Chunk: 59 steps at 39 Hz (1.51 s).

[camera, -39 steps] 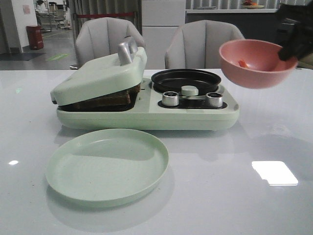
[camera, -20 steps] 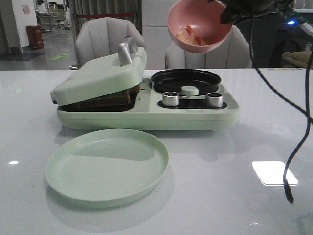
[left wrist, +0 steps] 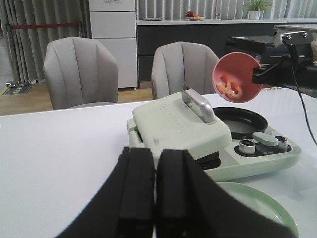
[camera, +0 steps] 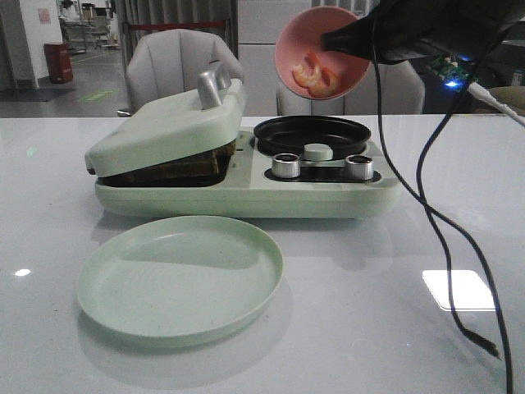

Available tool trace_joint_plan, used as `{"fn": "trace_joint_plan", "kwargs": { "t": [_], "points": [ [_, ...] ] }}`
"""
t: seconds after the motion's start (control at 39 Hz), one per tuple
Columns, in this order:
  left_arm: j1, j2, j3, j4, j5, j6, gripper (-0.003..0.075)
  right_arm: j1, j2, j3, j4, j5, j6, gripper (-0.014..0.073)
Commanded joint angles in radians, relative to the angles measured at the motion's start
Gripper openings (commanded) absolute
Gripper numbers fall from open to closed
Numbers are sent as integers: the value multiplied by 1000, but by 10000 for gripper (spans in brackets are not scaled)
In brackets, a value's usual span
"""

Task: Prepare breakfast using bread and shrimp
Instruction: 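Tilt the pink bowl over the black pan to pour the shrimp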

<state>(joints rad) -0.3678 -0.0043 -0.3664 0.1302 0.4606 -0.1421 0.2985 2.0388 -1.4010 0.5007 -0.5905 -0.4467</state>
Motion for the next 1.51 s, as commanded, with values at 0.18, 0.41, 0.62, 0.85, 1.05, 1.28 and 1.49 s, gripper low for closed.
{"fn": "trace_joint_plan", "kwargs": {
  "t": [0.18,0.41,0.62,0.85,1.05,1.28,1.49],
  "points": [
    [-4,19,-25,-3,-78,-11,114,6,-57,115,-181,-482,-1,122],
    [-4,19,-25,-3,-78,-11,114,3,-57,151,-454,-590,-9,122],
    [-4,19,-25,-3,-78,-11,114,-1,-46,151,-492,-647,-22,122],
    [-4,19,-25,-3,-78,-11,114,-25,-5,151,-487,-659,-77,122],
    [-4,19,-25,-3,-78,-11,114,-34,23,151,-487,-705,-182,122],
    [-4,19,-25,-3,-78,-11,114,-45,29,151,-487,-688,-398,122],
    [-4,19,-25,-3,-78,-11,114,-75,29,147,-488,-690,-405,122]
  ]
}}
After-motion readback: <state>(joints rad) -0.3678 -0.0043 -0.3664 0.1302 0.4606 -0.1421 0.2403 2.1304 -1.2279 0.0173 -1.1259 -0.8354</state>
